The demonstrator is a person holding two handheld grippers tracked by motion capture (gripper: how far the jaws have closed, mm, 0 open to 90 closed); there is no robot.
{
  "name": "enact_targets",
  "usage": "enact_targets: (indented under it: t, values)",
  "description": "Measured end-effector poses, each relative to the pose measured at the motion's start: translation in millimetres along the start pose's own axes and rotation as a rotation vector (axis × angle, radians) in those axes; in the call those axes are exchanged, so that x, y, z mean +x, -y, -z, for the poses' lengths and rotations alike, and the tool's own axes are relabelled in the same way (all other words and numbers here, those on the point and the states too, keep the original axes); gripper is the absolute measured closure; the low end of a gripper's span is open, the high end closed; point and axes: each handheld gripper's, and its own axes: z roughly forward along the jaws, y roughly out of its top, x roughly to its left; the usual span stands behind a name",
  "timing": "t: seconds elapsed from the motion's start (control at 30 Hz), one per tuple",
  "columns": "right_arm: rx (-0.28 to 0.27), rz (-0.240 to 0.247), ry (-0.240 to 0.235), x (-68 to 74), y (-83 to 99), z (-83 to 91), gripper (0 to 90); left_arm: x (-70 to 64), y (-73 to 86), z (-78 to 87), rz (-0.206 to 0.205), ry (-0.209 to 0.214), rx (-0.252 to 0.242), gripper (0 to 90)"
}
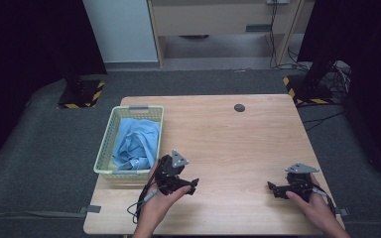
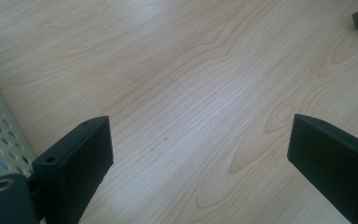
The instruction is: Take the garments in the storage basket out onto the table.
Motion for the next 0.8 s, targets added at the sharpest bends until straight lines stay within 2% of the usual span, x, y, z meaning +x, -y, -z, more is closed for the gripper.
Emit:
enact_targets:
  t: [0.17,0.33,0.47,0.8]
  values:
    - [0.0,0.001,0.0,0.0,0.0,0.0,0.7,8.0,0.2,7.9,0.008,-0.014,-0.001,6.2]
    - [0.0,0.001,-0.001,0.1,0.1,0.1,0.7,9.2,-1.7,10.2,0.001,-0.019,0.0,6.6]
    - [0.001,0.001,-0.002,0.9,1.1,1.1,0.7,10.5,-5.8,10.9,-0.017,-0.019,0.008,6.8]
    - [0.0,0.002,-0.002,1.4,2.1,2.1,0.7,22.3,-5.1,14.1,-0.017,-0.024,0.04,6.8]
